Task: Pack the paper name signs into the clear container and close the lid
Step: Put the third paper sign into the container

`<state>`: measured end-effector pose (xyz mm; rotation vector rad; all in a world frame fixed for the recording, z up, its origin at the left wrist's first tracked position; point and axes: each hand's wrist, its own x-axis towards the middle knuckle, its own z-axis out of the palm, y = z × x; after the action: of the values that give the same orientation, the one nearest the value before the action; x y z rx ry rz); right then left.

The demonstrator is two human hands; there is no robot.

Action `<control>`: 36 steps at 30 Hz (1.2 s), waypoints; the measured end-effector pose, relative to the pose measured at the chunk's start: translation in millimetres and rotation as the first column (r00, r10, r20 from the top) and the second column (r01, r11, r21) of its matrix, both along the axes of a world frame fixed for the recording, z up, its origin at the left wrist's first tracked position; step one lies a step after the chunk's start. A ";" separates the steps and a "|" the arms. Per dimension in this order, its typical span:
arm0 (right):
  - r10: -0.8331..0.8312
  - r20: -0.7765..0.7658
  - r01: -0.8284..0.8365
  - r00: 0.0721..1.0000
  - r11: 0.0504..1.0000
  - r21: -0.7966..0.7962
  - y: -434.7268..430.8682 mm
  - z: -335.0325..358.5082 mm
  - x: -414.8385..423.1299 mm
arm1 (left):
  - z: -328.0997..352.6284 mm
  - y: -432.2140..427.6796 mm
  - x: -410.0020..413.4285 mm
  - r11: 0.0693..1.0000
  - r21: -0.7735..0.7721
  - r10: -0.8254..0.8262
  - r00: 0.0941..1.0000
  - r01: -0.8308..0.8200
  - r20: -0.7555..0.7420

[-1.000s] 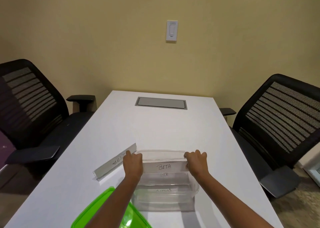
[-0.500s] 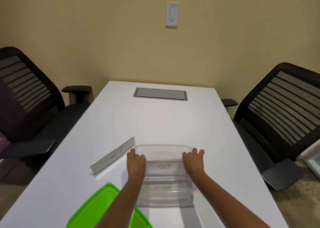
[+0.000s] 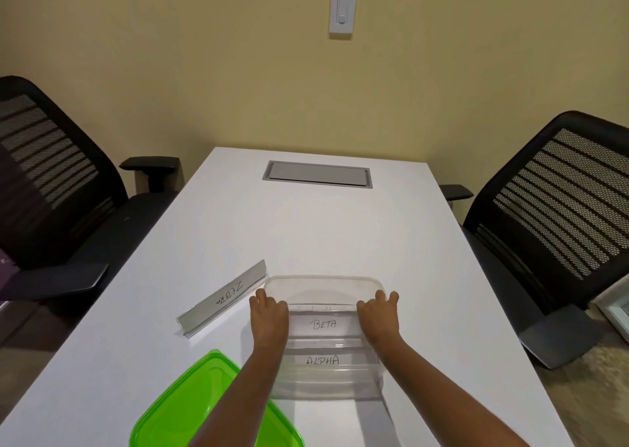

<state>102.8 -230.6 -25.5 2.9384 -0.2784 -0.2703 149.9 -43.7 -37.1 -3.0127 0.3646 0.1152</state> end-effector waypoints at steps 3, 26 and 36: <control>0.022 -0.018 -0.023 1.000 0.999 -0.023 0.7 -0.3 4.0 | 1.0 -0.4 1.9 1.000 0.025 -0.007 1.000 0.007 -0.014; 0.118 0.140 -0.120 0.983 0.993 0.009 9.7 19.4 -5.3 | 32.5 16.8 -14.0 0.993 -0.023 -0.104 0.970 0.112 0.219; 0.164 0.306 -0.245 0.938 0.937 0.249 89.4 50.3 13.4 | 44.7 68.8 -20.8 0.970 -0.215 -0.022 0.922 0.114 0.387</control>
<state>116.2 -141.2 24.8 3.2546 0.0420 0.1551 129.1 25.1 7.7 -3.1402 0.4692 -0.5547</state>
